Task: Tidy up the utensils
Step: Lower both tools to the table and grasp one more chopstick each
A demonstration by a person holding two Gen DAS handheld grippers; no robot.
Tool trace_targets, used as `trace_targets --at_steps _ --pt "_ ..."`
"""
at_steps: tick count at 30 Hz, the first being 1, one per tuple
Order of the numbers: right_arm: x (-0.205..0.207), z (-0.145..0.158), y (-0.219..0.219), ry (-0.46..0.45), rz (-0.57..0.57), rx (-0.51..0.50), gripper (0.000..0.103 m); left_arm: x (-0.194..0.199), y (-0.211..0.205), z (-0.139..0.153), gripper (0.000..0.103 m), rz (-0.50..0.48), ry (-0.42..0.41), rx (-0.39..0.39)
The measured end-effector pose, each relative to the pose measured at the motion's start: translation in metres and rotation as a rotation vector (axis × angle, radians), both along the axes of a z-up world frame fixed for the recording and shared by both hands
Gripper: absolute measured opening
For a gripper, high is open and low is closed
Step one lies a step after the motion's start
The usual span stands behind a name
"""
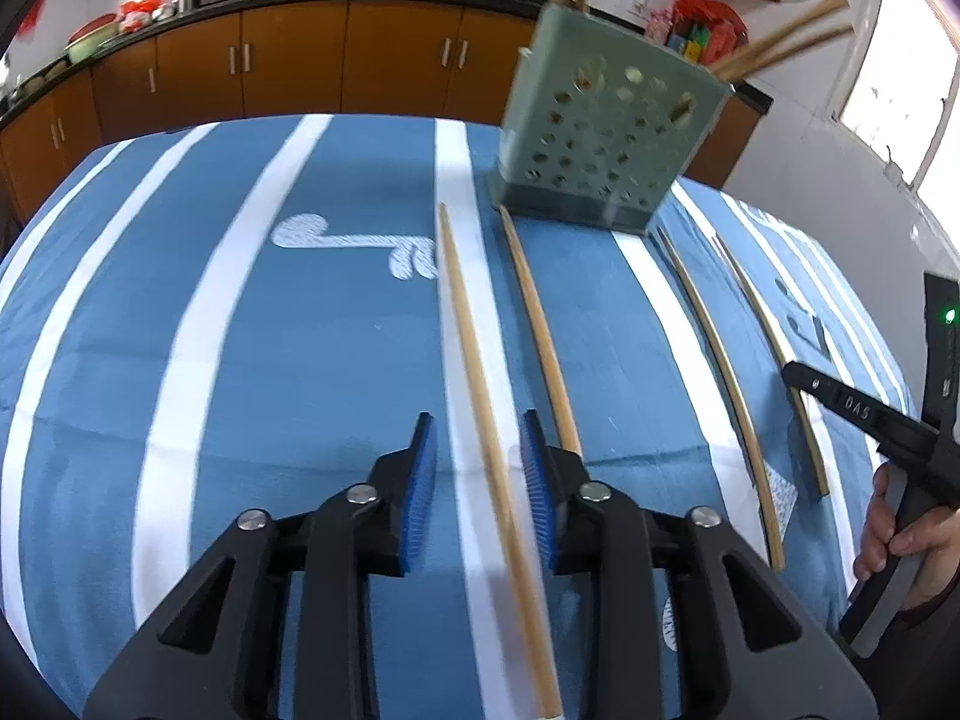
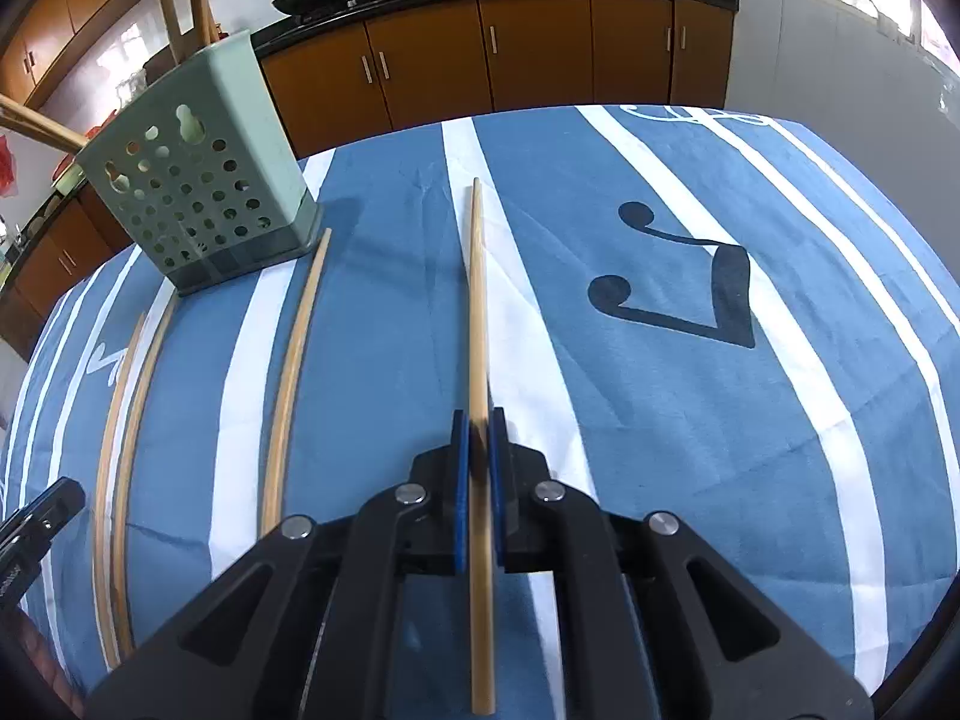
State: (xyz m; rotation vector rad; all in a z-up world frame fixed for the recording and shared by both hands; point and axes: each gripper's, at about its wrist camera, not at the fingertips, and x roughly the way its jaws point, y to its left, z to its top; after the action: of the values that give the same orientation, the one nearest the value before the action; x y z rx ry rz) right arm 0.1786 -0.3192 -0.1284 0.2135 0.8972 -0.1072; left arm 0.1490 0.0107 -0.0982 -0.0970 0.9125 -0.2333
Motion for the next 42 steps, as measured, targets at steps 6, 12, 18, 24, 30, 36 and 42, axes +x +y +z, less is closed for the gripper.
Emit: trace_targets --at_steps 6,12,18,24,30,36,42 --pt "0.001 0.000 0.001 -0.005 0.009 0.000 0.008 0.001 -0.016 -0.009 0.009 -0.001 -0.007 0.084" --pt "0.003 0.001 0.006 -0.014 0.051 0.002 0.008 0.013 0.000 -0.009 0.008 0.069 -0.015 0.102" --pt "0.015 0.001 0.015 -0.022 0.086 -0.009 0.008 0.035 0.036 -0.007 0.007 0.174 -0.013 0.091" --pt "0.027 0.001 0.020 -0.030 0.098 -0.058 0.008 0.045 0.049 -0.007 0.008 0.176 -0.018 0.051" --pt "0.025 0.000 0.022 -0.047 0.105 -0.079 0.008 0.044 0.047 -0.008 0.008 0.167 -0.037 0.056" --pt "0.025 -0.001 0.021 -0.047 0.104 -0.072 0.008 0.046 0.049 -0.008 0.009 0.169 -0.034 0.037" --pt "0.025 0.000 0.021 -0.047 0.105 -0.072 0.009 0.046 0.049 -0.008 0.009 0.171 -0.034 0.036"
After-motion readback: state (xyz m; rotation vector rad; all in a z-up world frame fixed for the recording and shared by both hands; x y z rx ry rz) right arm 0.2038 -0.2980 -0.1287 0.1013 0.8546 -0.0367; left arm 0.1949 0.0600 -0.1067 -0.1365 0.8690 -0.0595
